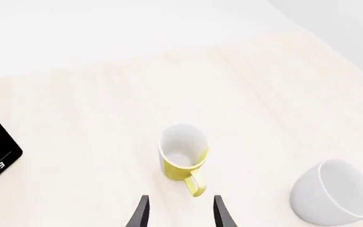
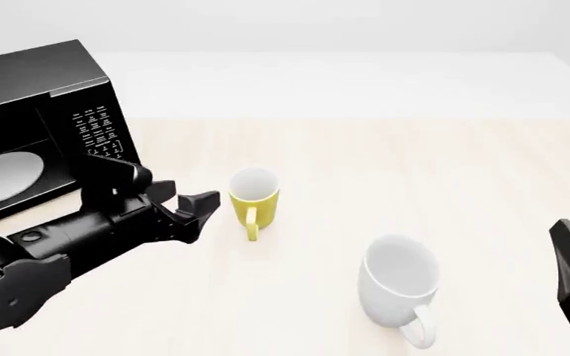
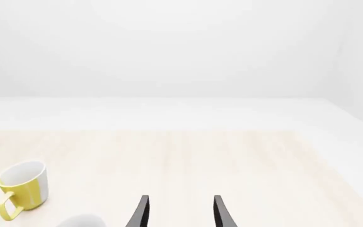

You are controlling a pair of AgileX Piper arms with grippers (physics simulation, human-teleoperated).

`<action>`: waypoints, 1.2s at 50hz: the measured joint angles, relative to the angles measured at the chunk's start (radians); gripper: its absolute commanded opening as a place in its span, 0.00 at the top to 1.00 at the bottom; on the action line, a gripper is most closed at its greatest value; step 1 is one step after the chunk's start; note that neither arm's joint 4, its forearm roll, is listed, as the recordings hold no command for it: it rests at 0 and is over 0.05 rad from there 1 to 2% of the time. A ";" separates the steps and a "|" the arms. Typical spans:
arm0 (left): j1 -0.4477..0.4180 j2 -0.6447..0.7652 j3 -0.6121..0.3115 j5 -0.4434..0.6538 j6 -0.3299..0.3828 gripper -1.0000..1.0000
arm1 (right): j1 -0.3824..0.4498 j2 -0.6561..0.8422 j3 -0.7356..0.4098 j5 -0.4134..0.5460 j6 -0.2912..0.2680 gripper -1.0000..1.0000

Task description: Put the yellow and white mug in the microwave and close it.

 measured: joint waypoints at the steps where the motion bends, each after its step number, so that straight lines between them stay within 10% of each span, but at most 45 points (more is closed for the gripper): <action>1: 0.000 0.011 -0.005 -0.003 -0.002 0.00 | 0.000 0.000 0.000 0.000 0.000 0.00; 60: -0.077 0.508 -0.188 -0.103 -0.196 0.00 | 0.000 0.000 0.000 0.000 0.000 0.00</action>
